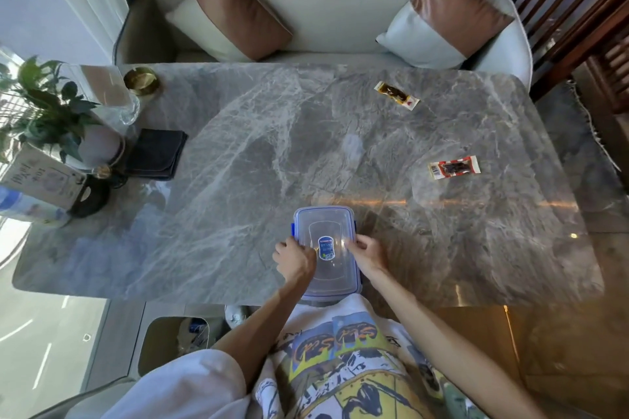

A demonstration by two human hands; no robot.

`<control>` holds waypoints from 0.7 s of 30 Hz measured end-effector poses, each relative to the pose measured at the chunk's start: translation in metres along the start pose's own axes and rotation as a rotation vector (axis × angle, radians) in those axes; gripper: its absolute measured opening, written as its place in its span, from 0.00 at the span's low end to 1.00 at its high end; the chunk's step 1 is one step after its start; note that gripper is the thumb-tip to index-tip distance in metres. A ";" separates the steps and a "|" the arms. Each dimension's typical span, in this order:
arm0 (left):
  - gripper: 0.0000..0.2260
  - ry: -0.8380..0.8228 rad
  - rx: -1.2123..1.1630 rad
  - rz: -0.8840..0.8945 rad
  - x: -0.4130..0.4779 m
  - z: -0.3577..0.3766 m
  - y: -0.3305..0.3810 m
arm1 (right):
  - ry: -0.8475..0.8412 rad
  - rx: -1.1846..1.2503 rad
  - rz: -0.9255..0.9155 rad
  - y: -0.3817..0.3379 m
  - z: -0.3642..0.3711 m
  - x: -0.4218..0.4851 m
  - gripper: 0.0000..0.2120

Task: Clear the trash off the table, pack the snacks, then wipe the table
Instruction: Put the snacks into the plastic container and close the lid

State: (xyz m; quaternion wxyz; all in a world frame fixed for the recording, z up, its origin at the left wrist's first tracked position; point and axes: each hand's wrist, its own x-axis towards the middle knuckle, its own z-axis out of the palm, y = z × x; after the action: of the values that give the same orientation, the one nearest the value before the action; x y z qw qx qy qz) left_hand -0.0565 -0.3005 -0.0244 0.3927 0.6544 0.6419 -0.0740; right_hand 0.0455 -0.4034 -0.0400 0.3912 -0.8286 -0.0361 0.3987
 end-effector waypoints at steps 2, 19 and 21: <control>0.17 -0.028 0.022 -0.038 -0.004 -0.005 0.010 | 0.002 0.007 -0.028 -0.002 -0.001 -0.002 0.15; 0.23 -0.317 0.648 0.618 0.064 -0.020 0.067 | -0.034 0.730 0.233 0.059 -0.164 -0.034 0.10; 0.22 -0.285 0.517 0.556 0.071 -0.022 0.052 | 0.070 0.739 0.248 0.076 -0.179 -0.043 0.10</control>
State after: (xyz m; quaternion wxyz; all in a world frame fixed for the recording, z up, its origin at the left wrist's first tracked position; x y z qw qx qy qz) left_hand -0.0071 -0.2246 -0.0297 0.3053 0.8635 0.3397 -0.2141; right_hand 0.1209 -0.5828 0.0031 0.6132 -0.6432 0.2237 0.4004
